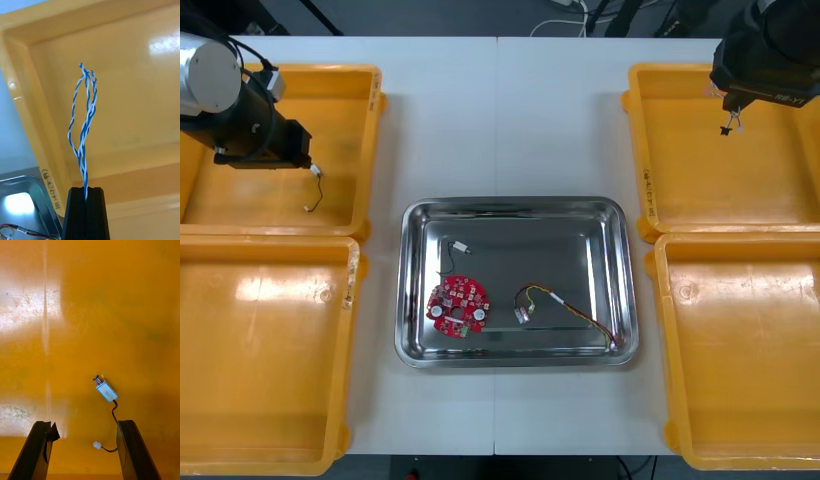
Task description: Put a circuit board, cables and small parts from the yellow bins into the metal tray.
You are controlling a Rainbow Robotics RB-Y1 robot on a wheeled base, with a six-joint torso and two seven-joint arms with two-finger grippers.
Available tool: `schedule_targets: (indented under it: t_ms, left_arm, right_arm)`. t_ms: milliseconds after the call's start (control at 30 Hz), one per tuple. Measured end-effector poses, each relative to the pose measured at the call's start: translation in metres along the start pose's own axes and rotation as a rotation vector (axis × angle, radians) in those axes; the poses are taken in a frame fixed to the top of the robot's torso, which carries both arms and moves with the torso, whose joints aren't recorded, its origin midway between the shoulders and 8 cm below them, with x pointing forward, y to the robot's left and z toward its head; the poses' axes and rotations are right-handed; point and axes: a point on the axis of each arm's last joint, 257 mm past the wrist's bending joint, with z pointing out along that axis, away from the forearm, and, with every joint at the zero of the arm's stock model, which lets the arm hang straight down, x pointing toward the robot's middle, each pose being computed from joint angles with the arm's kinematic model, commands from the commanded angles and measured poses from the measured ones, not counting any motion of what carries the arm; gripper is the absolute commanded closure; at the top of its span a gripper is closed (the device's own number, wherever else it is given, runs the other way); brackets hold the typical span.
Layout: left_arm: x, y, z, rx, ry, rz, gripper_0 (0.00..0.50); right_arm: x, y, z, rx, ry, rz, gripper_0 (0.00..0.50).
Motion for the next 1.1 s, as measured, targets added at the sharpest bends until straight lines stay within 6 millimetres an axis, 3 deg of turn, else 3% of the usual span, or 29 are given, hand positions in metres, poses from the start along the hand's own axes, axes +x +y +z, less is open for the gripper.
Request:
schedule_targets:
  t_ms: [467,767,933,1100]
  left_arm:
    - [-0.004,-0.023,0.019,0.025,-0.027,0.000,0.000]
    - [-0.006,-0.022,0.028,0.019,-0.050,0.007,0.000]
    - [-0.003,-0.019,0.033,0.013,-0.047,0.001,0.000]
    - [-0.002,-0.017,0.041,0.006,-0.053,0.007,0.000]
  right_arm:
    - [0.047,0.046,-0.002,-0.023,0.011,-0.351,0.500]
    - [0.079,0.077,-0.008,-0.127,0.071,-0.480,0.500]
    - [0.094,0.087,-0.010,-0.140,0.058,-0.580,0.500]
    - [0.120,0.083,-0.001,-0.095,0.072,-0.705,0.500]
